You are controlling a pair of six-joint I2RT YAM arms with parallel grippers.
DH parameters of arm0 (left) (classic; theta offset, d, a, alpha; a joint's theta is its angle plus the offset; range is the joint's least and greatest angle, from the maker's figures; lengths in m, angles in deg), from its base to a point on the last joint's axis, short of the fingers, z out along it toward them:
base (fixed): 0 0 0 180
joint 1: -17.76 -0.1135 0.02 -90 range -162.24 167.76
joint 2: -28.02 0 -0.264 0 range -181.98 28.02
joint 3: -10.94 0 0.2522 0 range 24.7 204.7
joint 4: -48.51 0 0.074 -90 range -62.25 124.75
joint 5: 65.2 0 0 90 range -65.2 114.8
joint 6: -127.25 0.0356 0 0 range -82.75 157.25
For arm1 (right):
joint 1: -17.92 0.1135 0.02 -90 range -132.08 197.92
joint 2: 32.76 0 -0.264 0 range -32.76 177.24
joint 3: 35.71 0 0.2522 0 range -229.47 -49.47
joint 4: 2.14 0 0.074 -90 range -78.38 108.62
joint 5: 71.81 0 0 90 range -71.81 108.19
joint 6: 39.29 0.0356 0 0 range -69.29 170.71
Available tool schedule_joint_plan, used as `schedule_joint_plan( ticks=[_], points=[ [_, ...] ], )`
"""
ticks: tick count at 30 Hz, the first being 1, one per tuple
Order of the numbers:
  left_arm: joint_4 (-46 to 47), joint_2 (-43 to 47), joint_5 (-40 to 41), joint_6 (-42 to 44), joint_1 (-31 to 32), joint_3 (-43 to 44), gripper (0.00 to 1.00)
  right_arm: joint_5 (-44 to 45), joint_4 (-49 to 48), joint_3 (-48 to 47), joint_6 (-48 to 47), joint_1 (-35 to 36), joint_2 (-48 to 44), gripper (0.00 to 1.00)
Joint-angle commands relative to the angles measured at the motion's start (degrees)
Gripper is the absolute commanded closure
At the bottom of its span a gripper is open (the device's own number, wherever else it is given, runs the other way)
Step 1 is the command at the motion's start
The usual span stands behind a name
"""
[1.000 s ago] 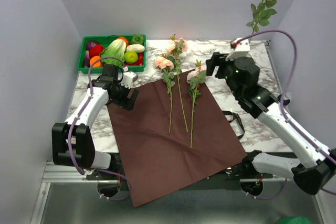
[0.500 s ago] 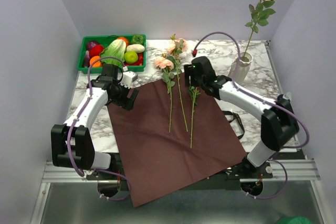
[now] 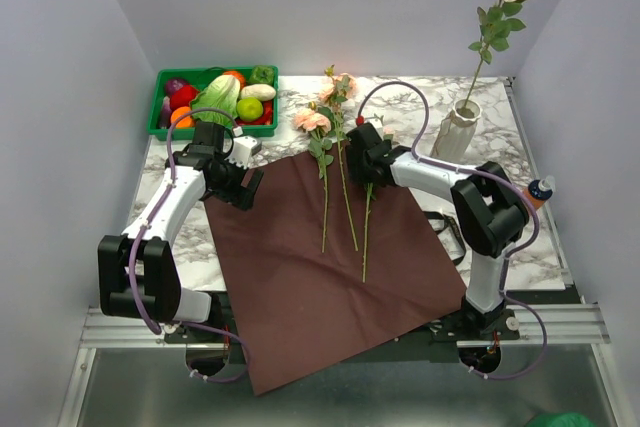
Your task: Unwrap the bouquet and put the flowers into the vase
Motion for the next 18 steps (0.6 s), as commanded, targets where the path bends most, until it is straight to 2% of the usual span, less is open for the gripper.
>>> schedule_joint_plan(
  ticks=[1,6,7,15,16,18],
  points=[
    [1.0,-0.9,0.2,0.5,-0.5,0.2,0.05,1.5,1.9,-1.4,1.8,-0.5,2.2,0.22],
    [1.1,-1.0,0.2,0.6,-0.7,0.1,0.05,0.3,1.9,-2.7,2.9,-0.8,4.9,0.28],
    [1.1,-1.0,0.4,0.7,-0.9,0.0,0.05,0.0,1.8,-2.9,3.1,-0.8,5.1,0.35],
    [0.6,-0.2,0.5,1.4,-1.6,-0.3,0.05,-0.1,1.2,-3.6,4.2,-0.9,4.2,0.68],
    [0.6,-0.2,0.5,1.4,-1.7,-0.3,0.05,0.0,1.2,-3.8,4.3,-0.8,3.4,0.80],
    [0.5,0.1,0.5,1.4,-1.8,-0.1,0.05,0.3,1.0,-4.1,4.3,-1.0,2.2,0.91]
  ],
)
